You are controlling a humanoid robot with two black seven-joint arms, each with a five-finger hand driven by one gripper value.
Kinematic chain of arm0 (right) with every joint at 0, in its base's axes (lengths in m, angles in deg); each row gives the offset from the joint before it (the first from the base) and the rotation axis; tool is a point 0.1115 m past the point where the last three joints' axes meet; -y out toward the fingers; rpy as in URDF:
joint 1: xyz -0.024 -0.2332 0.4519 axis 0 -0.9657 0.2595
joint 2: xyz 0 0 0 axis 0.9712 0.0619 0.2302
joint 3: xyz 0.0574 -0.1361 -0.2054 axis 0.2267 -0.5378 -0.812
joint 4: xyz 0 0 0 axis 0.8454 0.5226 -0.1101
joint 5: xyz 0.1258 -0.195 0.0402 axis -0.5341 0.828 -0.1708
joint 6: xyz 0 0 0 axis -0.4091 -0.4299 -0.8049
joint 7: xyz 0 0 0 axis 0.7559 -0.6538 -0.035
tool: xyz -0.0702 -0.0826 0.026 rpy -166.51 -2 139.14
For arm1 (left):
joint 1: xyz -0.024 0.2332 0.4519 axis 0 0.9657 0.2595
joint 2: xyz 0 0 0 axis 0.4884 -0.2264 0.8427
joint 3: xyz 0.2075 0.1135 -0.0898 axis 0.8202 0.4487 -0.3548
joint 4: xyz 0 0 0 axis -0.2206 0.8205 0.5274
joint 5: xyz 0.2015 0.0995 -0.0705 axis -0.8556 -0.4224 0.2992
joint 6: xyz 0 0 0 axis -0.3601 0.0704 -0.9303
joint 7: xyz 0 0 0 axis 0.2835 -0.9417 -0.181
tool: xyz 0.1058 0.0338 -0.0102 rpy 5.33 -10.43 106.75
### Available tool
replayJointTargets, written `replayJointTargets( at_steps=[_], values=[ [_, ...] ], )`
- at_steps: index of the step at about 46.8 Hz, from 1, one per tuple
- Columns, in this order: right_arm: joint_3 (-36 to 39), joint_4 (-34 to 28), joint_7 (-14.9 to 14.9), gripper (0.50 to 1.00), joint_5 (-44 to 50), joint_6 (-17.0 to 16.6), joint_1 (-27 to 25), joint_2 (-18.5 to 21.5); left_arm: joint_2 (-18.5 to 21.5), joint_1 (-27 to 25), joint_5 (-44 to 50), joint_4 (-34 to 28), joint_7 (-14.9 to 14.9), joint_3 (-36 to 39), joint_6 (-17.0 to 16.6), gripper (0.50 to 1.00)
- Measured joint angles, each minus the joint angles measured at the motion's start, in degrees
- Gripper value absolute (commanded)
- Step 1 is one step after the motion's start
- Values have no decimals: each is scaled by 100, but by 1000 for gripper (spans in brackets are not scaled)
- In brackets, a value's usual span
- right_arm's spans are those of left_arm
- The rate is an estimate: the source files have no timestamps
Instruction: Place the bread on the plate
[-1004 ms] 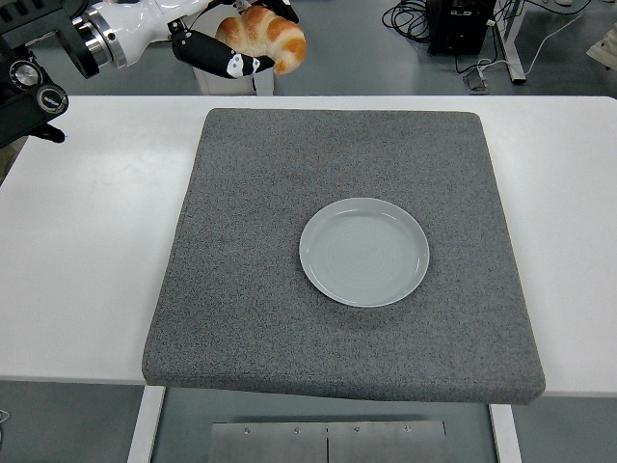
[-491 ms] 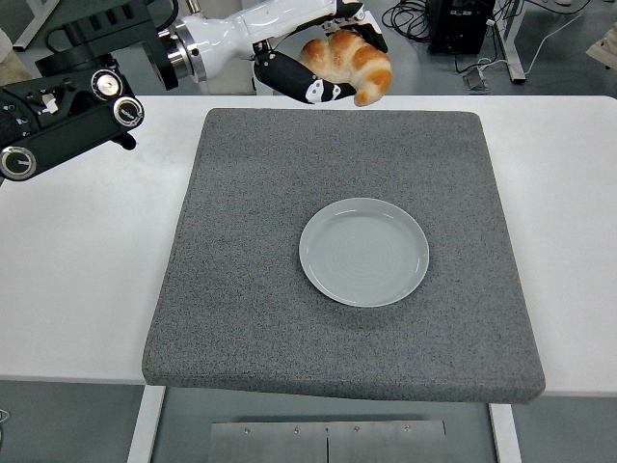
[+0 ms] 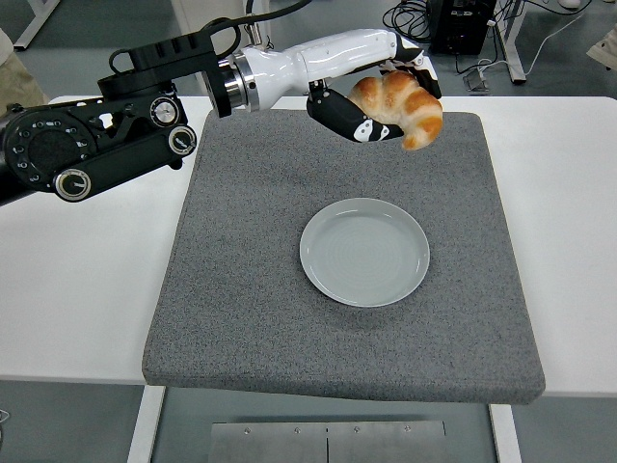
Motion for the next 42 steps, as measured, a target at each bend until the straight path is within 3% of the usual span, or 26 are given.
replayJointTargets(
  at_steps=[19,31,42],
  values=[
    [0,-2,0,1000,0,2,-4,0,-286,153,-492,69,-18,516,-123,500],
    [0,-3,0,1000,0,-1,1,0,-311,774,-766,272,-1,543,-275,500],
    [0,2,0,1000,0,-2,2,0,-539,987,-805,419,1,544,-393,500]
  ],
)
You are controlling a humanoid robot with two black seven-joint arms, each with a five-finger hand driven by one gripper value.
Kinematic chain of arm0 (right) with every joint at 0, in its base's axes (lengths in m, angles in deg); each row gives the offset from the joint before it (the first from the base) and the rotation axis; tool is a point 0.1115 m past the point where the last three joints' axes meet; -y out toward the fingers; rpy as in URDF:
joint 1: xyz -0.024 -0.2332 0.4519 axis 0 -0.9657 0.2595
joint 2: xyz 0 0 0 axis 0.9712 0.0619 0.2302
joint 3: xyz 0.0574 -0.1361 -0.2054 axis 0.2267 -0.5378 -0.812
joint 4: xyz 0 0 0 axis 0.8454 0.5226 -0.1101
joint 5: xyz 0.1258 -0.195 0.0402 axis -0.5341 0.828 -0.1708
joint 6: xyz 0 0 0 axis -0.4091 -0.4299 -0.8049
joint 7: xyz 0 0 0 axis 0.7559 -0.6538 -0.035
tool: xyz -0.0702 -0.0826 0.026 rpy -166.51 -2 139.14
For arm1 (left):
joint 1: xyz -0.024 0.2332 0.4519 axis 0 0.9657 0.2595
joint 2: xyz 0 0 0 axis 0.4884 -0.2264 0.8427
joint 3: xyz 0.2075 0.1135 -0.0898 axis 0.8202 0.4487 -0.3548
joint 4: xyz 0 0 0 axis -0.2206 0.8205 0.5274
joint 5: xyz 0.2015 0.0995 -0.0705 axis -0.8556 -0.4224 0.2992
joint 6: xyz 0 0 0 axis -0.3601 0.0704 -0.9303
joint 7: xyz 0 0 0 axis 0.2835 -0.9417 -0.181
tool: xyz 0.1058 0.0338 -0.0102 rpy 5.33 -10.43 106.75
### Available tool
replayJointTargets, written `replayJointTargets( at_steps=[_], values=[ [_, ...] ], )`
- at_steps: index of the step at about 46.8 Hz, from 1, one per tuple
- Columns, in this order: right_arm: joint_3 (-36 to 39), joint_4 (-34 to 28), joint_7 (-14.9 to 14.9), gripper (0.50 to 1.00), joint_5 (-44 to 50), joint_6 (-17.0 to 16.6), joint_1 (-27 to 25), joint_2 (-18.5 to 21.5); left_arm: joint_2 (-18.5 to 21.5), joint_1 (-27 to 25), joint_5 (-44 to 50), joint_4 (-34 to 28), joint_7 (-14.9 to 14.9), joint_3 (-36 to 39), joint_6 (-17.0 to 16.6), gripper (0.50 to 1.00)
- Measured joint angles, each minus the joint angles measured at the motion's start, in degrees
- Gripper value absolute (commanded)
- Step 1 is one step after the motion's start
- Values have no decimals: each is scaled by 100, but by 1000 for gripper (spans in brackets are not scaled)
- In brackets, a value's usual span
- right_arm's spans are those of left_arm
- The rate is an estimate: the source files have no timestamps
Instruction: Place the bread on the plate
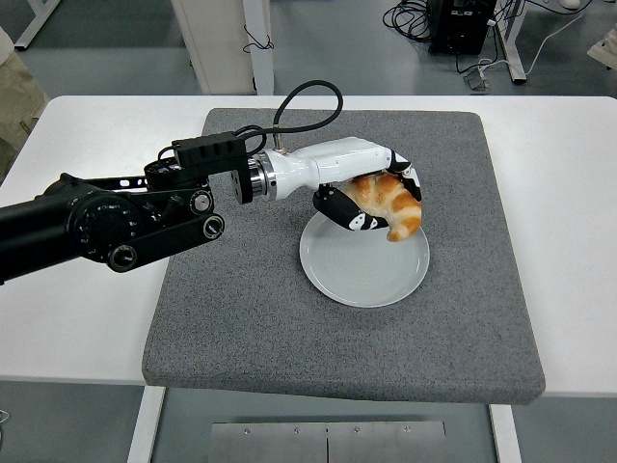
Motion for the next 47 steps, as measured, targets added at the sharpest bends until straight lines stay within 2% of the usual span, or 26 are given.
replayJointTargets(
  at_steps=[19,47],
  values=[
    [0,-4,0,1000,0,5,0,0,-525,483,-372,481,-1,7,-164,500],
    [0,-4,0,1000,0,0,-3,0,-786,1055,-422,1103,-7,83,-458,500]
  ],
)
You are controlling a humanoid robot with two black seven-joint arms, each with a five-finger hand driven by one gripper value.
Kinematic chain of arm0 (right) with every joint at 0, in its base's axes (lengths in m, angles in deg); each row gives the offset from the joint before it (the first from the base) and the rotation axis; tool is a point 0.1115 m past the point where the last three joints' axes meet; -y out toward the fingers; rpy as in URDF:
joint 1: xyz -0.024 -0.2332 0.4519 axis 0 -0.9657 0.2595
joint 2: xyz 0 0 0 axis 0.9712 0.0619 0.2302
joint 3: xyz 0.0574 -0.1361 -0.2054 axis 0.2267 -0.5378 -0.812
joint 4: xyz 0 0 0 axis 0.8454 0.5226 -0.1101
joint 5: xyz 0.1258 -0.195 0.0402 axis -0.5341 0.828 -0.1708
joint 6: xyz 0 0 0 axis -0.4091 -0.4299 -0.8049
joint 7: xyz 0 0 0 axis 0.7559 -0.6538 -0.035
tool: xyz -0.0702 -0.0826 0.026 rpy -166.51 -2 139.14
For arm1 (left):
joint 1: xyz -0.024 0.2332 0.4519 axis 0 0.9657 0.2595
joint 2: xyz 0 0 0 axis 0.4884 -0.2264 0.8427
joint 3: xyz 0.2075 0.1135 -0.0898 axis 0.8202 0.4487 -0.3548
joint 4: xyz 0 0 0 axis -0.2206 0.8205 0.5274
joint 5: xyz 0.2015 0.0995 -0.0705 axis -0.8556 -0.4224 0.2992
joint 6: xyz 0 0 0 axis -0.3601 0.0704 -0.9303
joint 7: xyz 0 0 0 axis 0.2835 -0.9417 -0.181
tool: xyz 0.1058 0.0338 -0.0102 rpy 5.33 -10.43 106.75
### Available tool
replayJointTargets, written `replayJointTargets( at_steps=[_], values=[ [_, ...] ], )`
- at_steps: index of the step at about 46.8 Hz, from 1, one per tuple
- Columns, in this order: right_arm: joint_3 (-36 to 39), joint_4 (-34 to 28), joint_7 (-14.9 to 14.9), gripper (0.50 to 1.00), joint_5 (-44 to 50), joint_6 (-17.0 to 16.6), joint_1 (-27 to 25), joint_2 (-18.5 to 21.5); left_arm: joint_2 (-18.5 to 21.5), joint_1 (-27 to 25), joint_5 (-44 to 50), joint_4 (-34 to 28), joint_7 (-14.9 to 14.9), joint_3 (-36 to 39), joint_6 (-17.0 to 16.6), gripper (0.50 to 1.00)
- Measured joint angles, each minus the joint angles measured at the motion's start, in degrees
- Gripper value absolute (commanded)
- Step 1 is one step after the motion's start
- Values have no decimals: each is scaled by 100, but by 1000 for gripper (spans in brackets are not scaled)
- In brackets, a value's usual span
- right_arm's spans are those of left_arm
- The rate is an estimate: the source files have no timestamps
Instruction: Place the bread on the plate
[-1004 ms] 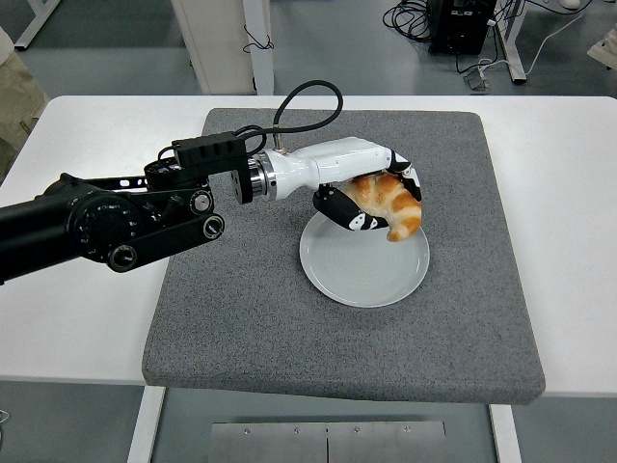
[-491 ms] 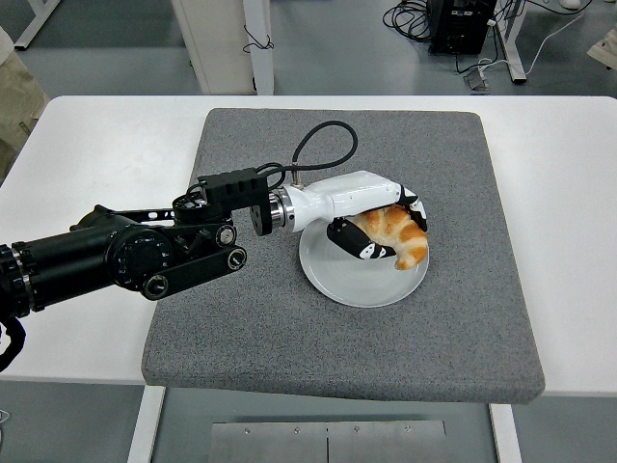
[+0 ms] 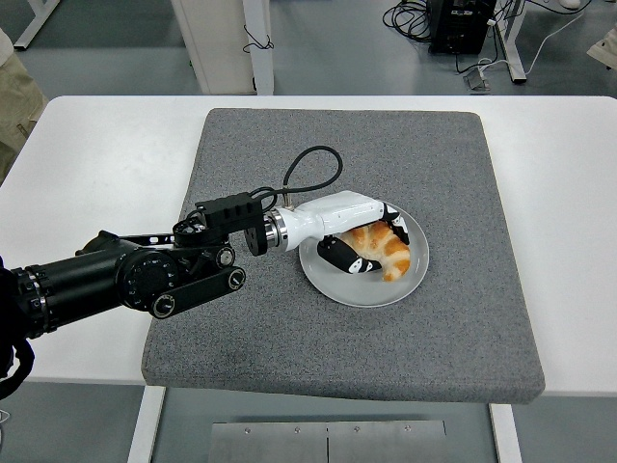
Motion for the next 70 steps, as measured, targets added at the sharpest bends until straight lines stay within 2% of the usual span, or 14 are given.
replayJointTargets(
  at_steps=[14,40,41,42,43,44,48,53,70],
  values=[
    [0,0,0,1000,0,3,0,0,-137,105,15,213,6,0,-185,500],
    [0,0,0,1000,0,4,1,0,-107,123,73,210,-4,-11,-239,500],
    [0,0,0,1000,0,4,0,0,-107,127,77,204,-7,-11,-239,574],
    [0,0,0,1000,0,4,1,0,-107,130,84,201,-19,-14,-239,706],
    [0,0,0,1000,0,4,1,0,-106,130,93,199,-40,-15,-239,801],
    [0,-1,0,1000,0,5,1,0,-97,130,103,192,-52,-21,-239,856],
    [0,-1,0,1000,0,4,3,0,-49,130,126,137,-65,-33,-242,931],
    [0,0,0,1000,0,4,0,0,15,117,193,61,-65,-34,-242,958],
    [0,0,0,1000,0,3,2,0,276,65,267,-205,2,-121,-238,969]
  ],
)
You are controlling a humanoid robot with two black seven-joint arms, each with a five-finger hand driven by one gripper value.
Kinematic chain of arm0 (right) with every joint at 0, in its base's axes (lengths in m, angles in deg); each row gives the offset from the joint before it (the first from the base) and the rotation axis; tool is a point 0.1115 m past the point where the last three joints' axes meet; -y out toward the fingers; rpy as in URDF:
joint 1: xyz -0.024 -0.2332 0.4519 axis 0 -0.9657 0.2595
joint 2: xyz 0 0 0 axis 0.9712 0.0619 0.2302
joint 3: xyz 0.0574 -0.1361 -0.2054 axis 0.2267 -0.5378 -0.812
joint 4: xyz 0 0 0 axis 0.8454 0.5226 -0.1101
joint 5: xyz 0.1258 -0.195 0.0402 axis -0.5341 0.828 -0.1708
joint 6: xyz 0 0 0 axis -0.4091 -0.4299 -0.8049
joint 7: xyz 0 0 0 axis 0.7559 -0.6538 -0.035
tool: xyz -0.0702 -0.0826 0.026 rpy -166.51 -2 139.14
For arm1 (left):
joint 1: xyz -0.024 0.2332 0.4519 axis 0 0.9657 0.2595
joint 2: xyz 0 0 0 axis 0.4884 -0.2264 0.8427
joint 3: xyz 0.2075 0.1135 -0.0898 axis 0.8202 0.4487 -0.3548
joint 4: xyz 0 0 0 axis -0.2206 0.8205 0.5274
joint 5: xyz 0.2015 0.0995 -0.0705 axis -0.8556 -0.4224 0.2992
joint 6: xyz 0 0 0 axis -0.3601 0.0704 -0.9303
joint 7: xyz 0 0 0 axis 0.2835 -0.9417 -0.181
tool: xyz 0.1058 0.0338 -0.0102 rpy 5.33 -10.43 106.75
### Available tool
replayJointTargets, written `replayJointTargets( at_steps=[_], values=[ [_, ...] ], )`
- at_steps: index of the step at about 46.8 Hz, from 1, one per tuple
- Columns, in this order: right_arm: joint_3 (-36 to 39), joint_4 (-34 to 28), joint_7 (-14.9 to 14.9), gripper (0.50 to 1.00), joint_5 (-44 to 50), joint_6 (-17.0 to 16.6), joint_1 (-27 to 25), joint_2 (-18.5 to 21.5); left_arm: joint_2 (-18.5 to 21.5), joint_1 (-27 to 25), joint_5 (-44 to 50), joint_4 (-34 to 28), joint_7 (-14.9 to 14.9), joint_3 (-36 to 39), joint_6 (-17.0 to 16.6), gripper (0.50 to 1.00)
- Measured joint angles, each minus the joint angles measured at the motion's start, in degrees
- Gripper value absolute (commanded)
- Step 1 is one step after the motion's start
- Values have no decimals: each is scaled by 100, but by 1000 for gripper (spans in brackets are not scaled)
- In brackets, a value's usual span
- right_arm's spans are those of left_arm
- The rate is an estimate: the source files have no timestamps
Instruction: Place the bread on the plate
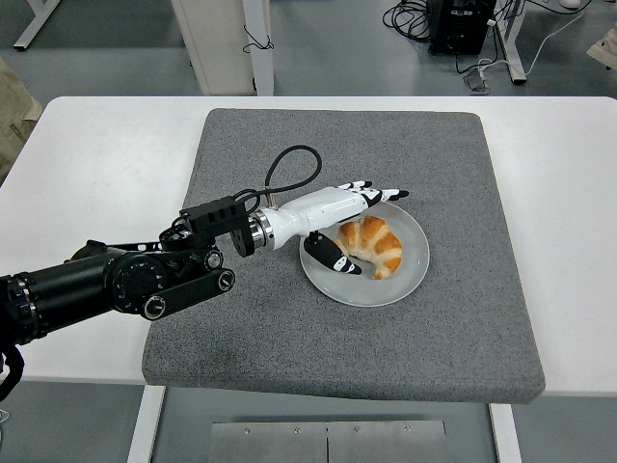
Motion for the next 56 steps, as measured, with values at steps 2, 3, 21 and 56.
replayJointTargets(
  at_steps=[2,3,21,56],
  values=[
    [0,0,0,1000,0,0,1,0,65,-33,134,-58,-6,-58,0,969],
    [0,0,0,1000,0,1,2,0,89,-48,187,-75,-12,-78,0,969],
    [0,3,0,1000,0,-2,1,0,254,-394,1201,-101,2,-372,30,969],
    [0,12,0,1000,0,-2,1,0,68,-326,2640,-94,-18,-1198,7,971]
  ],
)
